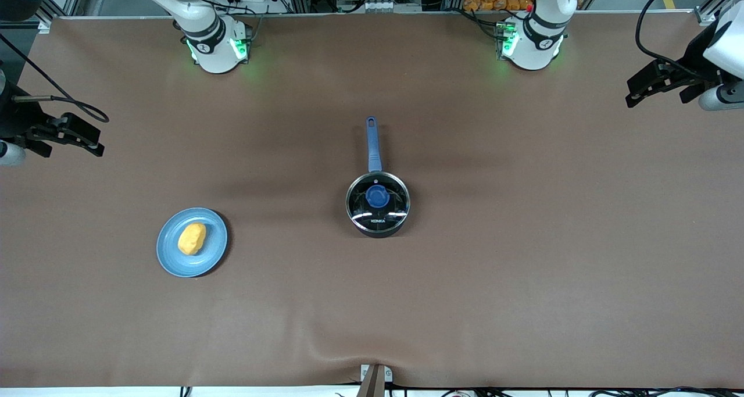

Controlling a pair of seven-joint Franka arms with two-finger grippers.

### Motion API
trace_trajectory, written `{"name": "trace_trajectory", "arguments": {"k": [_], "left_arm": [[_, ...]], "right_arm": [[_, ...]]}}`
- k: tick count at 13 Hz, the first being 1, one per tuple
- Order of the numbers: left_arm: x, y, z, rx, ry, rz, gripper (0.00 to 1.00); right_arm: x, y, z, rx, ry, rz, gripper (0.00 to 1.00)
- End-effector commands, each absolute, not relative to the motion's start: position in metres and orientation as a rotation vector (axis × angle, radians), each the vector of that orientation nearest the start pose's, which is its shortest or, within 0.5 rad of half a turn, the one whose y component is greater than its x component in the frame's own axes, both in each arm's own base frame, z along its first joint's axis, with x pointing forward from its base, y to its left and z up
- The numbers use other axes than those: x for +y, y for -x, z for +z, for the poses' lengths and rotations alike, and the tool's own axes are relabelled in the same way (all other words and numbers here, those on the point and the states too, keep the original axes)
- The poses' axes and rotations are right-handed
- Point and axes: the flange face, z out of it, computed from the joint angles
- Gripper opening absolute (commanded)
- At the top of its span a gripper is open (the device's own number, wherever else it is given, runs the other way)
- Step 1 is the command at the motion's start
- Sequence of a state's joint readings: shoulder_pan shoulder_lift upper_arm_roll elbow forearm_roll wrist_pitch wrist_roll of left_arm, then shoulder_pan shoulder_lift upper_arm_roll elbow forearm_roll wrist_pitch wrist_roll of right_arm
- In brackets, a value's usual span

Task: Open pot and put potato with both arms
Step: 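Start moving the left gripper toward the glass lid on the pan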

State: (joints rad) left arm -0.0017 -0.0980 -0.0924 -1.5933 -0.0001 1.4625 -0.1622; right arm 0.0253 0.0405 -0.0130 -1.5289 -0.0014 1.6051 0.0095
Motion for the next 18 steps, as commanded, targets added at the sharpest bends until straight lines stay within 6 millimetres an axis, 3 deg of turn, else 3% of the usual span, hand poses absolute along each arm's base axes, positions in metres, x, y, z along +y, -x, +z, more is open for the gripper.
{"name": "trace_trajectory", "arguments": {"k": [1, 5, 9, 12, 13, 15, 17, 18], "left_arm": [[-0.052, -0.507, 0.661, -0.081, 3.142, 0.03, 1.0], [-0.054, -0.518, 0.664, -0.077, 3.137, 0.022, 1.0], [-0.063, -0.53, 0.645, -0.075, 3.145, 0.074, 1.0], [-0.137, -0.548, 0.611, 0.094, 3.147, 0.113, 1.0], [-0.173, -0.549, 0.601, 0.132, 3.14, 0.098, 1.0], [-0.231, -0.556, 0.577, 0.062, 3.174, 0.034, 1.0], [-0.303, -0.546, 0.542, -0.046, 3.175, 0.064, 1.0], [-0.327, -0.548, 0.527, -0.106, 3.186, 0.058, 1.0]], "right_arm": [[0.01, -0.572, 0.629, 0.014, 3.146, -0.053, 1.0], [0.012, -0.572, 0.629, 0.012, 3.146, -0.051, 1.0], [0.015, -0.572, 0.628, 0.002, 3.147, -0.046, 1.0], [0.014, -0.569, 0.621, 0.022, 3.148, 0.002, 1.0], [0.015, -0.569, 0.616, 0.022, 3.147, 0.019, 1.0], [0.021, -0.57, 0.601, 0.007, 3.146, 0.041, 1.0], [0.027, -0.576, 0.58, -0.012, 3.144, -0.005, 1.0], [0.03, -0.58, 0.567, -0.014, 3.141, -0.031, 1.0]]}}
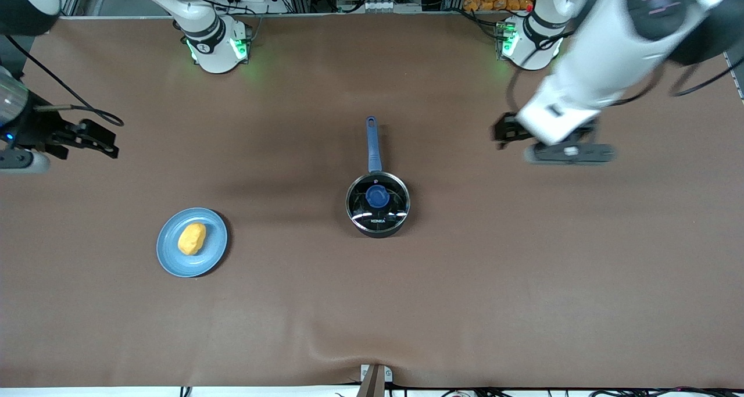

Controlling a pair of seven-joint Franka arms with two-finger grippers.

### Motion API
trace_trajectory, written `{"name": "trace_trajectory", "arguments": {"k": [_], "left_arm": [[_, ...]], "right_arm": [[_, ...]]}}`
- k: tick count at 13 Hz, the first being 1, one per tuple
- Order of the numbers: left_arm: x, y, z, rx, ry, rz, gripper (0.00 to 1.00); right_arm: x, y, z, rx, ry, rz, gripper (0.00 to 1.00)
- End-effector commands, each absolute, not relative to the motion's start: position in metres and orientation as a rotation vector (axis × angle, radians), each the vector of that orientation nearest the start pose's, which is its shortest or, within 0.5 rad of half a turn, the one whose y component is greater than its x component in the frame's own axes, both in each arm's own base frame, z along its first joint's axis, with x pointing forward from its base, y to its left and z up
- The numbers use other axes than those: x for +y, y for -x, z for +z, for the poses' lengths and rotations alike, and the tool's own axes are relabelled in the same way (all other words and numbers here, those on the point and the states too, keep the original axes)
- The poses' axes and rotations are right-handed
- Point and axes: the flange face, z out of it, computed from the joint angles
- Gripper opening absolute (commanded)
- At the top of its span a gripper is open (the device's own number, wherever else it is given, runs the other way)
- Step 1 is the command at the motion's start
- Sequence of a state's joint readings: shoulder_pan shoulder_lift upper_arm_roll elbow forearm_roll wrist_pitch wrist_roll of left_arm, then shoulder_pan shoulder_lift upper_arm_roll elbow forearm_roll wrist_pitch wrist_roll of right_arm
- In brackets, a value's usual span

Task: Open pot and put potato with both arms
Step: 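Lower the left gripper onto the lid knob while the right gripper reaches the potato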

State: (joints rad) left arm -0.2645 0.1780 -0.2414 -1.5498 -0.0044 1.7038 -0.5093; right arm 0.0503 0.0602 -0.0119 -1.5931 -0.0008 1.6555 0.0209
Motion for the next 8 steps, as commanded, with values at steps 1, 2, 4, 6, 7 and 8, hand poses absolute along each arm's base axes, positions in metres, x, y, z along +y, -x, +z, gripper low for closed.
{"name": "trace_trajectory", "arguments": {"k": [1, 2, 4, 6, 7, 8], "left_arm": [[-0.351, -0.547, 0.51, -0.139, 3.199, 0.05, 1.0], [-0.372, -0.545, 0.496, -0.159, 3.213, 0.038, 1.0], [-0.412, -0.548, 0.464, -0.228, 3.243, 0.021, 1.0], [-0.445, -0.549, 0.434, -0.283, 3.238, -0.016, 1.0], [-0.454, -0.55, 0.419, -0.35, 3.226, -0.019, 1.0], [-0.459, -0.554, 0.404, -0.452, 3.219, -0.013, 1.0]], "right_arm": [[0.03, -0.583, 0.551, -0.015, 3.133, -0.045, 1.0], [0.032, -0.584, 0.536, -0.006, 3.113, -0.043, 1.0], [0.031, -0.588, 0.507, 0.013, 3.096, -0.075, 1.0], [0.029, -0.597, 0.479, 0.021, 3.098, -0.069, 1.0], [0.025, -0.604, 0.462, 0.038, 3.098, -0.064, 1.0], [0.015, -0.612, 0.444, 0.063, 3.097, -0.062, 1.0]]}}
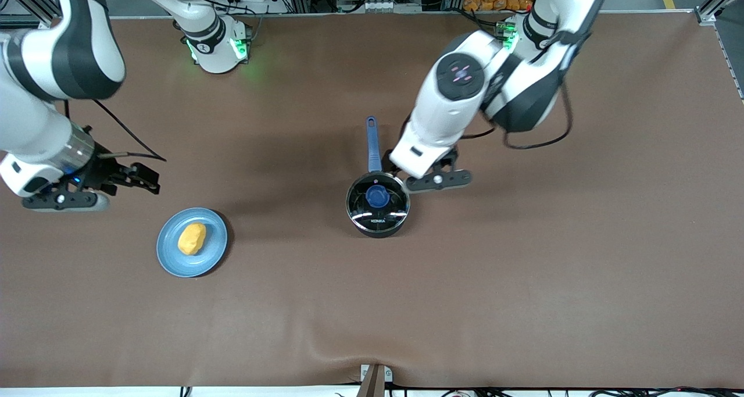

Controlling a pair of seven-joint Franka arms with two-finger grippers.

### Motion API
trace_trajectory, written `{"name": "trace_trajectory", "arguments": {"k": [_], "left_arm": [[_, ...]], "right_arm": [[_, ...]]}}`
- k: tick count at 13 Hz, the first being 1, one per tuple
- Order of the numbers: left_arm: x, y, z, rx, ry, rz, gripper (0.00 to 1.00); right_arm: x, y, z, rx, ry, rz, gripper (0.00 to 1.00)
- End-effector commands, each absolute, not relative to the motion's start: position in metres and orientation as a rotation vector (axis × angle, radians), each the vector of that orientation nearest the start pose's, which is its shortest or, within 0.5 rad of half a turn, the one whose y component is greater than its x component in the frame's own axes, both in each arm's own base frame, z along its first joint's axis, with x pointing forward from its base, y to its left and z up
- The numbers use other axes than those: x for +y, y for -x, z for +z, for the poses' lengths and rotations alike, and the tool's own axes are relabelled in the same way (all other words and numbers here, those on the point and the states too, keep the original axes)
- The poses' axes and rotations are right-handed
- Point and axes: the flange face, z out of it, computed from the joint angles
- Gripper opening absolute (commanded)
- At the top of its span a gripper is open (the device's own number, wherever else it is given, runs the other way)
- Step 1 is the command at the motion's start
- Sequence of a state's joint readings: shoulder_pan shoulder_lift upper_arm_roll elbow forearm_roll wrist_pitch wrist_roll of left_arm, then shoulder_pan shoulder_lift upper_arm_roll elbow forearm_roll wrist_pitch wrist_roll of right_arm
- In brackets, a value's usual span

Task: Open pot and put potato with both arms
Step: 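Lower the left gripper onto the lid knob while the right gripper reaches the potato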

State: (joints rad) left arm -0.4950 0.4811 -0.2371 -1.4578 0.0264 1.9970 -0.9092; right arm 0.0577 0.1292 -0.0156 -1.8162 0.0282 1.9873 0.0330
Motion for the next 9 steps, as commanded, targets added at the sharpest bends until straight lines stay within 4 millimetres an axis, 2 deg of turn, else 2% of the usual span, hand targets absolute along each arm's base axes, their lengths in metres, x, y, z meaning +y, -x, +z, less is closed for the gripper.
{"name": "trace_trajectory", "arguments": {"k": [1, 2, 4, 6, 9], "left_arm": [[-0.47, -0.554, 0.391, -0.57, 3.219, -0.013, 1.0], [-0.476, -0.556, 0.377, -0.662, 3.211, -0.011, 1.0], [-0.493, -0.556, 0.349, -0.696, 3.212, -0.01, 1.0], [-0.509, -0.556, 0.334, -0.762, 3.177, -0.091, 1.0], [-0.516, -0.551, 0.314, -0.74, 3.133, -0.143, 1.0]], "right_arm": [[0.01, -0.62, 0.425, 0.083, 3.097, -0.065, 1.0], [0.01, -0.626, 0.406, 0.086, 3.098, -0.072, 1.0], [0.006, -0.636, 0.368, 0.099, 3.099, -0.129, 1.0], [0.003, -0.645, 0.331, 0.13, 3.085, -0.181, 1.0], [0.0, -0.653, 0.287, 0.159, 3.075, -0.218, 1.0]]}}
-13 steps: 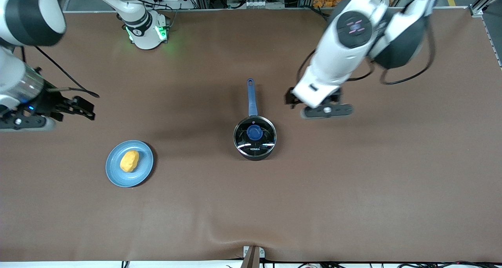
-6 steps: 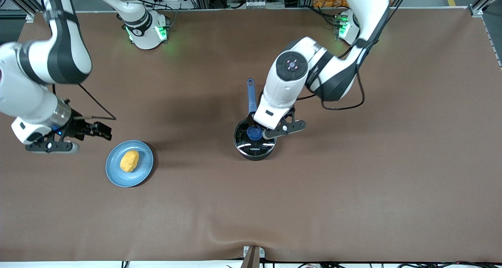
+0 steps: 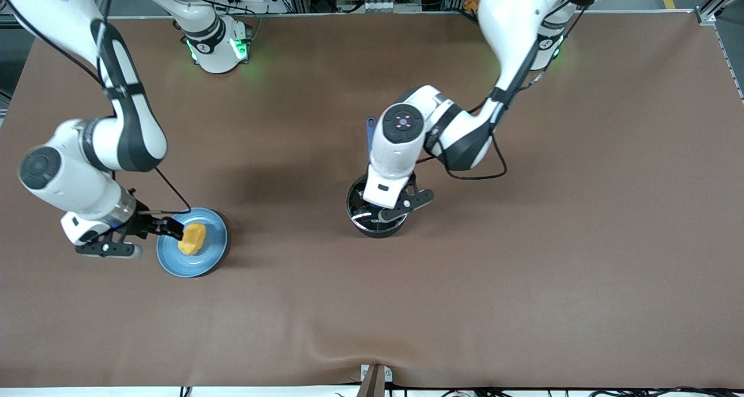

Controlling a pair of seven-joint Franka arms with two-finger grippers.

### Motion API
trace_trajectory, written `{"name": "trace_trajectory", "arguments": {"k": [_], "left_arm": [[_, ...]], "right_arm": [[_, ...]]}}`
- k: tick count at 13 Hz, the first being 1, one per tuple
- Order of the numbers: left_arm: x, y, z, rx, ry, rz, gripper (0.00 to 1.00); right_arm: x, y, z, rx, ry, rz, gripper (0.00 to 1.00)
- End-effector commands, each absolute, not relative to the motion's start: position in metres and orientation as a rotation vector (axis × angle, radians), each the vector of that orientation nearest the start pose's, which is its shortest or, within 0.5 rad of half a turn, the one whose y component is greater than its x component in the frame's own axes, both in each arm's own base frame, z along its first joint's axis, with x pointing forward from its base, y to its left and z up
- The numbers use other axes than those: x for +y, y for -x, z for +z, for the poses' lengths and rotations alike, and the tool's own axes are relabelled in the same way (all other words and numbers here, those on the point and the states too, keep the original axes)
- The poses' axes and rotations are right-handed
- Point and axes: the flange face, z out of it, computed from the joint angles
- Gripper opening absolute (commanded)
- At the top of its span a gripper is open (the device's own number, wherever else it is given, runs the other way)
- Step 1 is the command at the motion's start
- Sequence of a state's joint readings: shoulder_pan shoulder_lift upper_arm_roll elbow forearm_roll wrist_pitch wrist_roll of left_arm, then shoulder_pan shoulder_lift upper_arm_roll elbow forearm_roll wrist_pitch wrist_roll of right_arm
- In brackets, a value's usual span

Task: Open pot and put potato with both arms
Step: 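Lower the left gripper onto the lid knob while the right gripper reaches the potato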

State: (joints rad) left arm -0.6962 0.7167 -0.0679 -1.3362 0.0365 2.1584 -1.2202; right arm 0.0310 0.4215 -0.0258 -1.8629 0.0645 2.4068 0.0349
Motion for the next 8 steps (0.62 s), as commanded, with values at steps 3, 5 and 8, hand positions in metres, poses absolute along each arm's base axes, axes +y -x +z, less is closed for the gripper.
{"name": "trace_trajectory", "arguments": {"k": [3, 5, 8], "left_arm": [[-0.52, -0.55, 0.309, -0.734, 3.144, -0.151, 1.0], [-0.523, -0.546, 0.3, -0.722, 3.138, -0.141, 1.0], [-0.522, -0.547, 0.298, -0.721, 3.136, -0.138, 1.0]], "right_arm": [[-0.001, -0.656, 0.248, 0.183, 3.068, -0.232, 1.0], [-0.001, -0.653, 0.228, 0.262, 3.026, -0.179, 1.0], [-0.001, -0.649, 0.206, 0.277, 3.024, -0.128, 1.0]]}}
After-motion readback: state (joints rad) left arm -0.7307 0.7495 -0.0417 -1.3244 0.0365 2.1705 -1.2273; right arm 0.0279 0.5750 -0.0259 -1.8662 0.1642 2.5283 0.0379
